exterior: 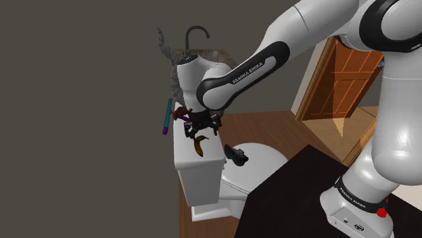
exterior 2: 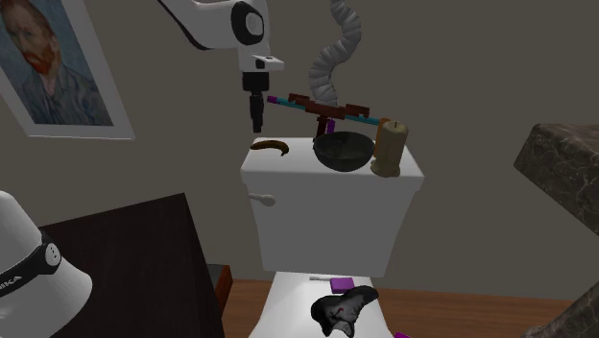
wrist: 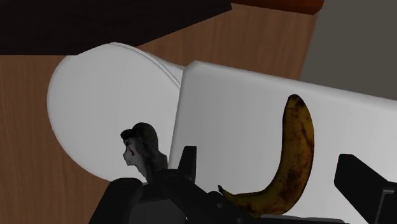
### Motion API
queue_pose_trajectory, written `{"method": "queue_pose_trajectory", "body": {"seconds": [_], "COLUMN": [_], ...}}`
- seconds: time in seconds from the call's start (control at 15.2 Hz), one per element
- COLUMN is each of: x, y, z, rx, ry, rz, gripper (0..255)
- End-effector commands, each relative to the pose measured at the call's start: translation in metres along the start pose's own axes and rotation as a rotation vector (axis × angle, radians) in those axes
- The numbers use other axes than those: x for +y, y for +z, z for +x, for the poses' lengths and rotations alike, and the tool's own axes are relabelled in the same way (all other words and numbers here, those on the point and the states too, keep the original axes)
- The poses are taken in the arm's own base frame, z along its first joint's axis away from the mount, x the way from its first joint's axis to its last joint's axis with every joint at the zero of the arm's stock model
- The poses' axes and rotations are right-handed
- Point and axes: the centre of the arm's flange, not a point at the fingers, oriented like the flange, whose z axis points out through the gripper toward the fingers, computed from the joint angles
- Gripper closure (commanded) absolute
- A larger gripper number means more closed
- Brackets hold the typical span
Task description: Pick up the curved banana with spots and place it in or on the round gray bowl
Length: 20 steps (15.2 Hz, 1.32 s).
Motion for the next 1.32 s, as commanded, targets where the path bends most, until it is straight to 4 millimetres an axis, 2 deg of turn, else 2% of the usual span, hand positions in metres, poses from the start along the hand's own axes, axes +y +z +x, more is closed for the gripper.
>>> {"method": "queue_pose_trajectory", "body": {"seconds": [0.0, 0.13, 0.66, 1.12, 1.19, 1.25], "x": [-0.023, -0.040, -0.040, -0.040, -0.040, -0.040], "y": [0.013, 0.022, 0.062, 0.062, 0.062, 0.062], "z": [0.013, 0.023, 0.024, 0.024, 0.024, 0.024], "rx": [0.007, 0.012, 0.012, 0.012, 0.012, 0.012], "ry": [0.029, 0.051, 0.051, 0.051, 0.051, 0.051], "rz": [-0.003, -0.004, -0.004, -0.004, -0.004, -0.004], "gripper": [0, 0, 0, 0, 255, 255]}}
